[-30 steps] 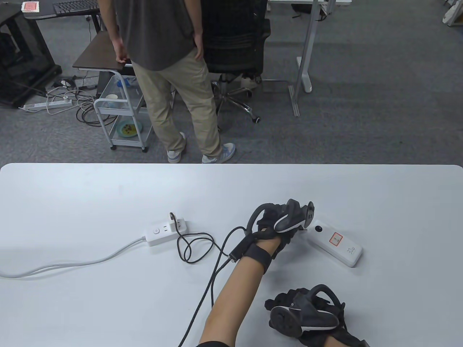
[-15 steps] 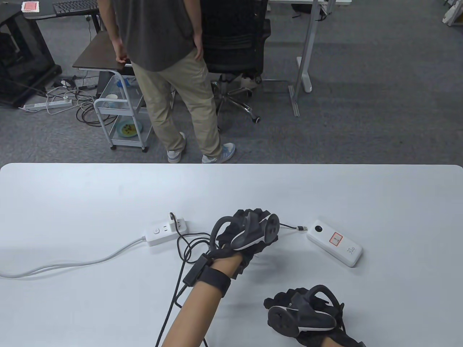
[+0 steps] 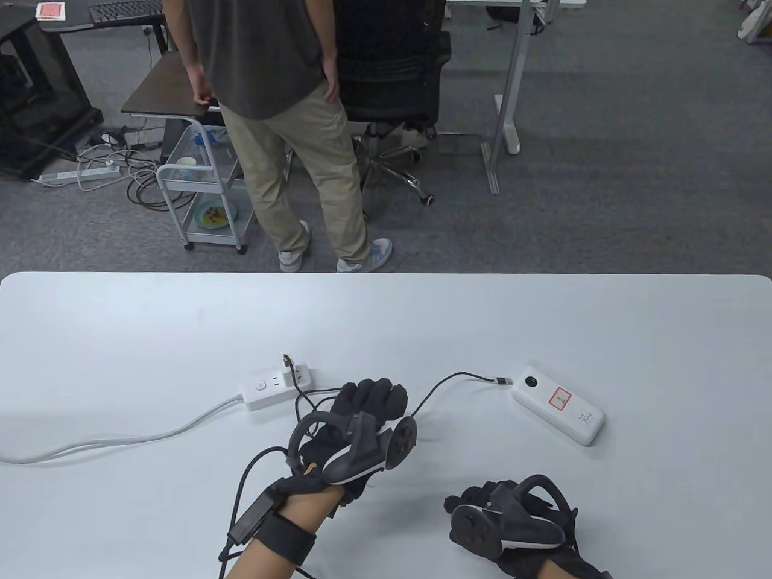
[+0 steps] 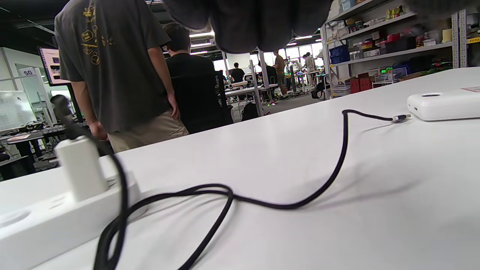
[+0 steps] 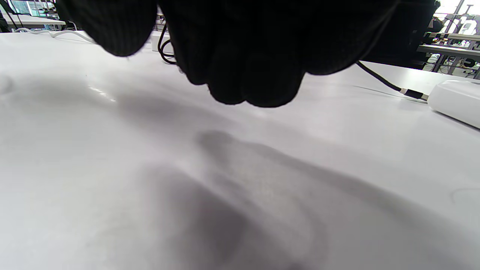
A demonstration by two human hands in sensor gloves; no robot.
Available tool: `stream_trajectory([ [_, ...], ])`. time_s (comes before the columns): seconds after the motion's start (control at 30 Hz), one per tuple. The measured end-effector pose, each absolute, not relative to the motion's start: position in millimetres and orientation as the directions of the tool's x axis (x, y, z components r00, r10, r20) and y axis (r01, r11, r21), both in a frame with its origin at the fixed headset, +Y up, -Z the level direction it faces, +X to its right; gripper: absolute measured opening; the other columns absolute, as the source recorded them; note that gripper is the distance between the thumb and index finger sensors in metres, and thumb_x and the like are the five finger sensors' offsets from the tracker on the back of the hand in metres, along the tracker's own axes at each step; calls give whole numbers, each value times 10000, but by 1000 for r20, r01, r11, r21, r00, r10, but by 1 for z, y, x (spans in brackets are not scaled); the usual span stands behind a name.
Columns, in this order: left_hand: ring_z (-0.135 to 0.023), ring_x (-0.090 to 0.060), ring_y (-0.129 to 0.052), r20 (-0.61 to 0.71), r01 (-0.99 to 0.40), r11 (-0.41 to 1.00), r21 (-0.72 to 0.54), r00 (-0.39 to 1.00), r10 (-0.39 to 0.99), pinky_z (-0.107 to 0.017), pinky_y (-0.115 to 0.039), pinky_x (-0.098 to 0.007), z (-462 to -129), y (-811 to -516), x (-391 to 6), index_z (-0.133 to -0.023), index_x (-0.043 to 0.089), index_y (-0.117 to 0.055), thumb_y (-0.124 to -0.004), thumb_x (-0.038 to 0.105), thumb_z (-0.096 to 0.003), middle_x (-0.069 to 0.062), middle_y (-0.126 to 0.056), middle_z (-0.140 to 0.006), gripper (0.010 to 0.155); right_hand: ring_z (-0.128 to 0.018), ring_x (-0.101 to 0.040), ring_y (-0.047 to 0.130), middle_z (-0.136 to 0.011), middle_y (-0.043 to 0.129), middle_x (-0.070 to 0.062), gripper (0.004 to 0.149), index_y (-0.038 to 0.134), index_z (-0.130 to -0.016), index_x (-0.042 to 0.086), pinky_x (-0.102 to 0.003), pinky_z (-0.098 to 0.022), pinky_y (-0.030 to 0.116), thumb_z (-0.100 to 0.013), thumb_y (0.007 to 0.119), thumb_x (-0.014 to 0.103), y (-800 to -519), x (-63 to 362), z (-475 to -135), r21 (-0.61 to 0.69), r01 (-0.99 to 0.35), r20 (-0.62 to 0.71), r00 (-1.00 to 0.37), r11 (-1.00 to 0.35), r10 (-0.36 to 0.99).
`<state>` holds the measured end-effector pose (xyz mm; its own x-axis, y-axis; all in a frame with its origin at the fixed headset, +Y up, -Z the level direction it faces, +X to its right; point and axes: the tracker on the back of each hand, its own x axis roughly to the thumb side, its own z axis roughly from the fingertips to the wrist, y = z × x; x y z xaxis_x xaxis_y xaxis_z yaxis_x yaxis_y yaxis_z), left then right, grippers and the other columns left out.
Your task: Unplug the charger and disconnect the battery pack
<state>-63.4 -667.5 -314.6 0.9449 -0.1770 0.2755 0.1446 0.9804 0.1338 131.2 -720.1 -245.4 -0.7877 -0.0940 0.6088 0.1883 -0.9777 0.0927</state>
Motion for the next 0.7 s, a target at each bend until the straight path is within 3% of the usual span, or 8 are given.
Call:
stream_trajectory([
  [0.23,-1113,-168,-795,227,194,974,114,950,-216,-863,-630,-393,-292,-689,-86,-1113,405,-591,-650,761,-414,110,-695,-1181,786,-755,-262,920,-947,856,-14,567,720,-974,273,-507,-612,744,-478,630,534,-721,133,-246,113,167,601,-797,-979,-66],
  [0.5,-1092,-154,-824,217,228,953,198,938,-269,-852,-651,-383,-270,-710,-100,-1095,410,-612,-654,750,-415,122,-723,-1159,763,-757,-261,919,-947,854,-14,570,719,-974,273,-507,-612,743,-477,630,536,-722,131,-245,98,166,606,-792,-981,-73],
  [0.63,-1090,-157,-827,210,195,960,202,948,-237,-851,-654,-383,-255,-718,-101,-1092,410,-621,-655,749,-418,122,-732,-1155,756,-745,-259,923,-936,861,-15,590,715,-974,262,-509,-604,745,-459,647,541,-716,133,-245,-137,39,571,-814,-990,-111],
  [0.7,-1091,-151,-827,212,205,958,200,946,-246,-853,-652,-380,-252,-718,-100,-1093,412,-615,-653,750,-416,127,-725,-1158,758,-758,-266,912,-948,848,-19,596,709,-979,262,-514,-615,734,-455,649,541,-715,134,-246,-131,26,539,-837,-991,-93],
])
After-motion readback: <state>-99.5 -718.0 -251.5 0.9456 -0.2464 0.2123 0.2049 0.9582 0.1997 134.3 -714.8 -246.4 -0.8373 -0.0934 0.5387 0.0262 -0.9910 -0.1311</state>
